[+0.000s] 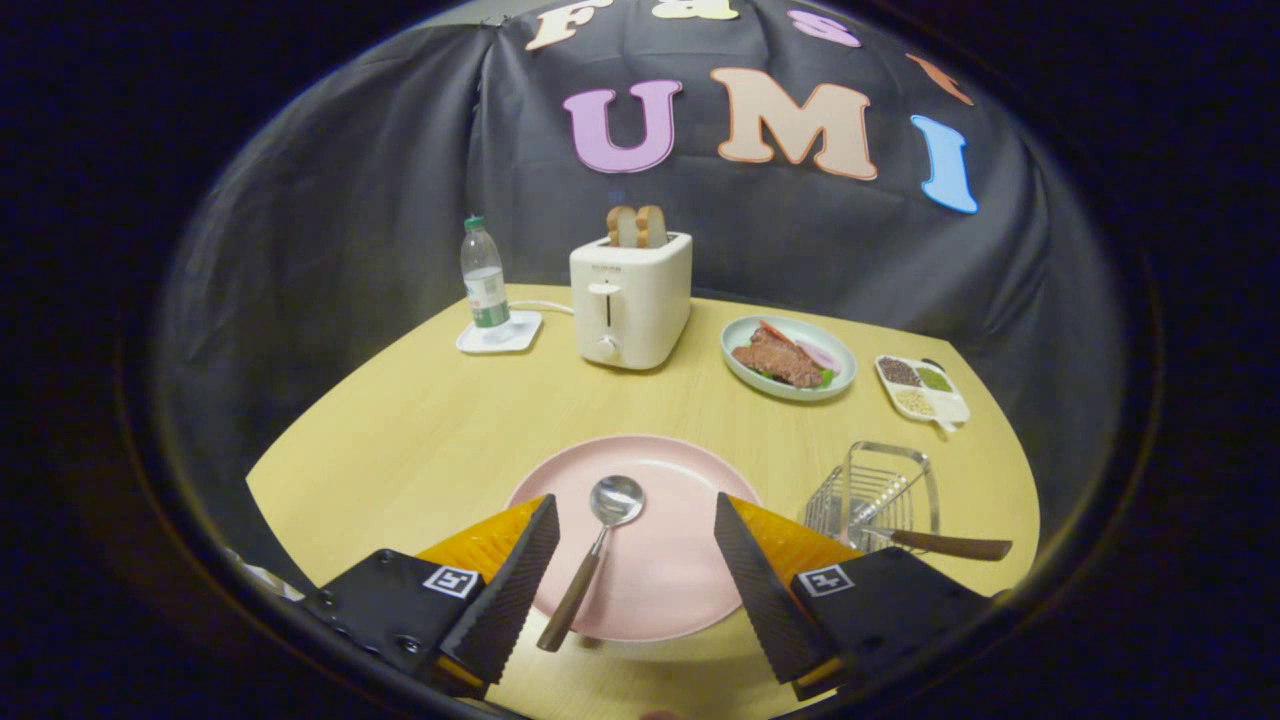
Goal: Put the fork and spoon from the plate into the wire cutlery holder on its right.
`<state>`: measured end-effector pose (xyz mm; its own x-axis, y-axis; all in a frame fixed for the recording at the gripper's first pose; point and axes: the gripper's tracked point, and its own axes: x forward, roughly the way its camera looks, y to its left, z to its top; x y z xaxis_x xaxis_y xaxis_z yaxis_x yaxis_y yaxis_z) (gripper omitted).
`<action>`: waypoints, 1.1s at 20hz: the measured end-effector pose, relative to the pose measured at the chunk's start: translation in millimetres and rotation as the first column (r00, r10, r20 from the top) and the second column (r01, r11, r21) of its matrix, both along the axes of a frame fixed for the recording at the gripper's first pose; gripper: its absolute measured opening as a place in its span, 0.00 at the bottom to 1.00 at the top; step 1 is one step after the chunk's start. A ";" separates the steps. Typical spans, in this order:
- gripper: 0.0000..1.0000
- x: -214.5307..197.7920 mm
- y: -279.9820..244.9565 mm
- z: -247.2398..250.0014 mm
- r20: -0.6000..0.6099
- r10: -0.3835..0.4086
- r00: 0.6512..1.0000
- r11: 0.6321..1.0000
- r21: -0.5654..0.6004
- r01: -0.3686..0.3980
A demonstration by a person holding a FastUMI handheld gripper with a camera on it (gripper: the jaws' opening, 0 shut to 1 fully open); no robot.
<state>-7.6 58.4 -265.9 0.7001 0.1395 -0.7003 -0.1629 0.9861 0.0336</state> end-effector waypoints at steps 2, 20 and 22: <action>0.99 -3.9 3.5 -12.7 -0.027 0.007 1.000 1.000 -0.009 -0.007; 0.41 -30.3 10.6 -80.2 -0.227 0.042 0.973 0.991 -0.111 -0.069; 0.30 -31.2 9.3 -80.8 -0.232 0.037 0.972 0.991 -0.116 -0.065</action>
<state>-38.8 67.7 -346.7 0.5136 0.0741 -0.8548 -0.2150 0.9756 -0.0447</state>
